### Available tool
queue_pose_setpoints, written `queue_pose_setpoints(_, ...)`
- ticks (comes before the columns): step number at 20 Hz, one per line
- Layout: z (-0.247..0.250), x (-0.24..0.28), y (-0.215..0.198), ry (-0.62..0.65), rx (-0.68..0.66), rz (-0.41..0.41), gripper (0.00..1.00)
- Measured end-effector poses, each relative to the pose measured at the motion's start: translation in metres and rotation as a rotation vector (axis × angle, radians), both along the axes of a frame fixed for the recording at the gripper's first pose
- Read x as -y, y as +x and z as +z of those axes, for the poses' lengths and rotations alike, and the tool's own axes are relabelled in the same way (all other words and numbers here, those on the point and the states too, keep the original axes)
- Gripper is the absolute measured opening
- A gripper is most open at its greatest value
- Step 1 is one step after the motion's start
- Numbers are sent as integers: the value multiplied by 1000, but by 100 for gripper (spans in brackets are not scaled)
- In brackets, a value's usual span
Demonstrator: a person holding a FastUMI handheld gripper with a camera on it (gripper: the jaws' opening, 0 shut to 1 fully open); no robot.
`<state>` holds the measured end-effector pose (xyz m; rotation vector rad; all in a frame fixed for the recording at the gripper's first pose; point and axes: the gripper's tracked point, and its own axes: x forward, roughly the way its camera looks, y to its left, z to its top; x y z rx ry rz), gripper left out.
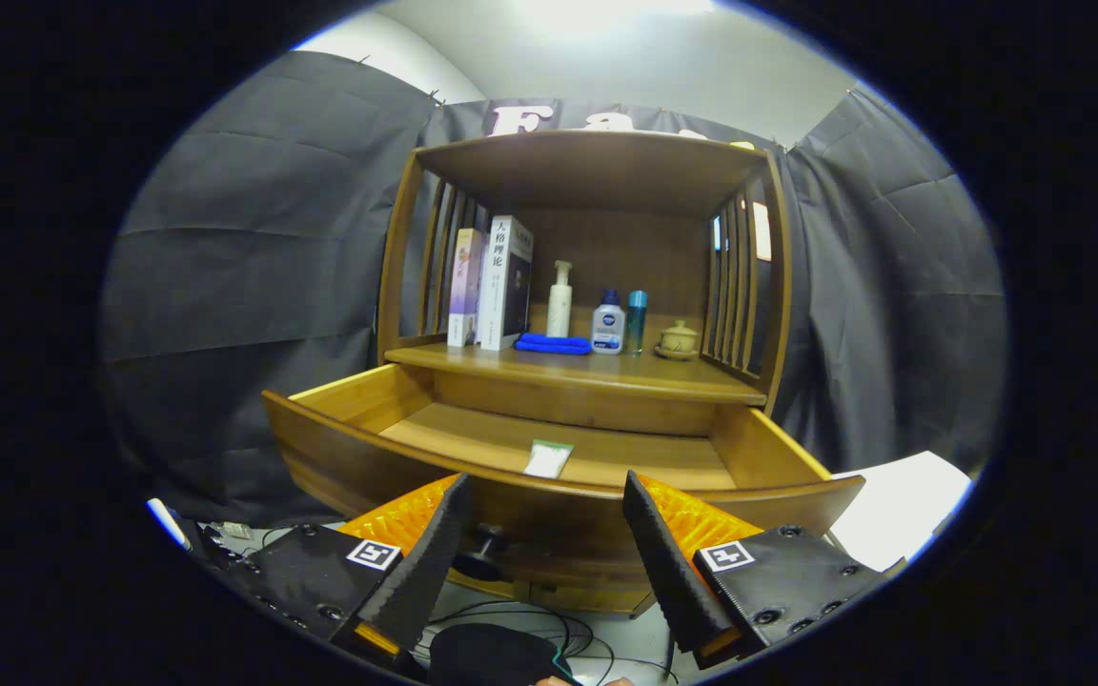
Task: Pull open the drawer, take out the items inside it, and place them on the countertop above the cabinet.
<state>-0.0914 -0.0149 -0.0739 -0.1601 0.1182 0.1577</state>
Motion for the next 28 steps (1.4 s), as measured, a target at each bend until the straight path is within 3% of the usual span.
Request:
queue_pose_setpoints(6,34,10,34,-43,8,-36,98)
queue_pose_setpoints(10,45,-8,67,-56,-76,15,98)
queue_pose_setpoints(16,35,-28,114,-204,-285,103,98)
queue_pose_setpoints(28,-25,-44,171,-260,-718,163,96)
